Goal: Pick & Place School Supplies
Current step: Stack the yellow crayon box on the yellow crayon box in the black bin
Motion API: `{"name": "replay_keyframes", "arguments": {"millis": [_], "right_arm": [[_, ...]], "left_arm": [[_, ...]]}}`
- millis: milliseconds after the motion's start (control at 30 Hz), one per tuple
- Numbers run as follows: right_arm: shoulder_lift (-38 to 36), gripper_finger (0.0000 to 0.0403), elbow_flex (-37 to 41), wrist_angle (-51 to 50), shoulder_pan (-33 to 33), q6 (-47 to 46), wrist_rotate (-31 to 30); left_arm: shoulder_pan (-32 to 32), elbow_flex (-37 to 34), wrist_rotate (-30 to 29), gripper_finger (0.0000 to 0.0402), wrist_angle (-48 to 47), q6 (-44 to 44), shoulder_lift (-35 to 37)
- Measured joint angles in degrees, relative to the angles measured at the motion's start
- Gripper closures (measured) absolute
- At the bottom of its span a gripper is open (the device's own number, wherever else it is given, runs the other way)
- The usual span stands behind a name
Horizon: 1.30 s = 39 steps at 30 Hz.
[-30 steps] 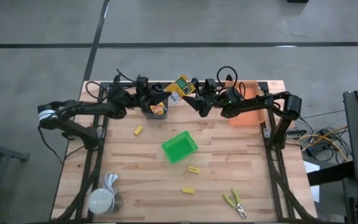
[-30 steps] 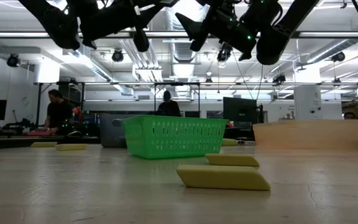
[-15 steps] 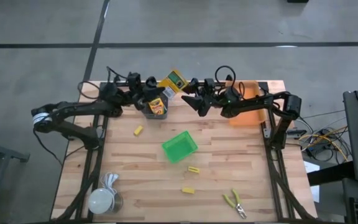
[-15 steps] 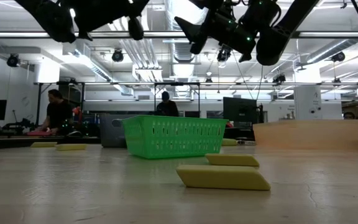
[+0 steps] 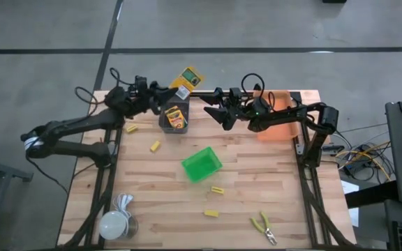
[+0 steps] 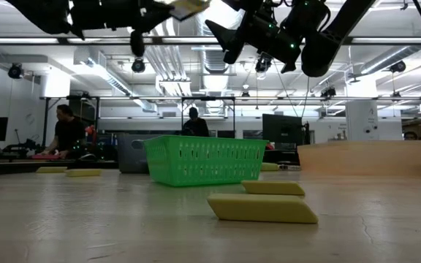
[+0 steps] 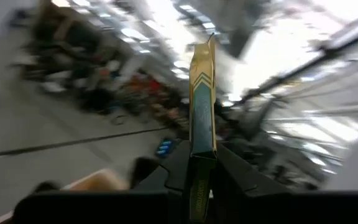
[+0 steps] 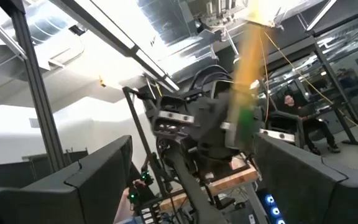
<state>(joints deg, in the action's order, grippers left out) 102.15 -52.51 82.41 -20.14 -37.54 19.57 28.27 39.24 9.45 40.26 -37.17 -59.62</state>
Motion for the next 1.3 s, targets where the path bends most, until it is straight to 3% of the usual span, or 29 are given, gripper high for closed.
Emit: {"name": "replay_keyframes", "arguments": {"millis": [267,367,467,900,1300], "right_arm": [[0.0,0.0076,0.02,-1.67,0.02,-0.02,0.0],[-0.02,0.0076,0.02,-2.32,0.02,-0.01,0.0],[-0.02,0.0076,0.02,-2.78,0.02,0.0,-0.02],[-0.02,0.0076,0.02,-2.93,0.0,0.15,-0.22],[-0.02,0.0076,0.02,-2.93,0.0,0.02,-0.22]], "left_arm": [[-0.02,-0.01,-17.87,0.0358,-27.9,-0.72,8.87],[-0.02,-0.01,-25.93,0.0358,-38.9,-4.52,11.04],[0.0,-0.17,-30.37,0.0358,-46.61,-9.25,11.3],[-0.02,-0.24,-31.3,0.0358,-49.87,-14.26,0.94],[-0.06,-0.28,-27.68,0.0358,-49.37,-18.08,-11.41]]}}
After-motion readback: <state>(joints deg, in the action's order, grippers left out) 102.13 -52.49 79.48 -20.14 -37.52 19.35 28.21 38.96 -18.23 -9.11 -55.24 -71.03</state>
